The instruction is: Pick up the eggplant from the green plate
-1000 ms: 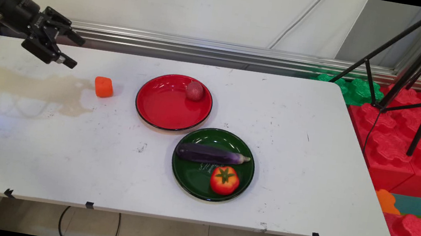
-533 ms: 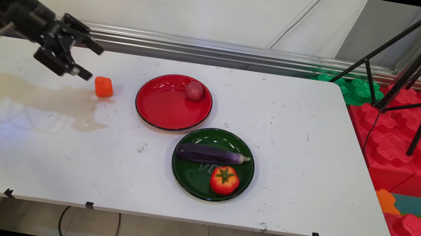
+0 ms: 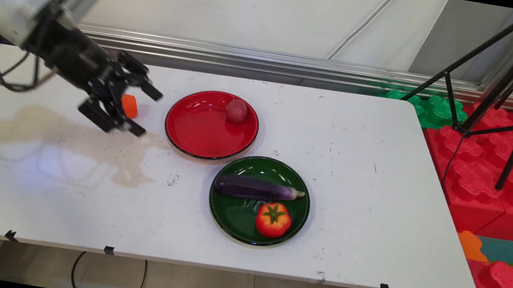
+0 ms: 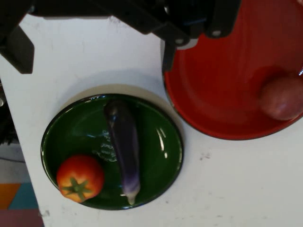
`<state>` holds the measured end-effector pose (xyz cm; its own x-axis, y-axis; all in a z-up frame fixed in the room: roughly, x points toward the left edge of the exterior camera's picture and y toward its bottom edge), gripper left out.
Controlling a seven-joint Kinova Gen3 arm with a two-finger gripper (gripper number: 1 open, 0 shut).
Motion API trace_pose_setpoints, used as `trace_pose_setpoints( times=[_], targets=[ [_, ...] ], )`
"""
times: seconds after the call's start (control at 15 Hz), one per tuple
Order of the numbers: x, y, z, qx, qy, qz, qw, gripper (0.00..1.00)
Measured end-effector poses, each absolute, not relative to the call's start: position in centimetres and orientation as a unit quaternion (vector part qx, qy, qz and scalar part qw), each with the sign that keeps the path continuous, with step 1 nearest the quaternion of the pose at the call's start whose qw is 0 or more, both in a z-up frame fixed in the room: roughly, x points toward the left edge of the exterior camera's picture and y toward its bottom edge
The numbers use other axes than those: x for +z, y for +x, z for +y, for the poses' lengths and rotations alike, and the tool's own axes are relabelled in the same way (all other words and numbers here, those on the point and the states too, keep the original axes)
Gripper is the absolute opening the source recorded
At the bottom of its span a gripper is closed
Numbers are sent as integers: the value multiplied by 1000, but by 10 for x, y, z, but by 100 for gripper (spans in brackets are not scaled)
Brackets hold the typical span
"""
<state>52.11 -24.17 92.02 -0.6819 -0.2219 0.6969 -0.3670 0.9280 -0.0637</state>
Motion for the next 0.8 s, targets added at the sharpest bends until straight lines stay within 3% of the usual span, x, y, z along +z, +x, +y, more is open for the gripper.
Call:
trace_pose_setpoints(
  times=[0.8],
  targets=[
    [855, 414, -272, 79, 134, -932, 328, 100]
  ],
)
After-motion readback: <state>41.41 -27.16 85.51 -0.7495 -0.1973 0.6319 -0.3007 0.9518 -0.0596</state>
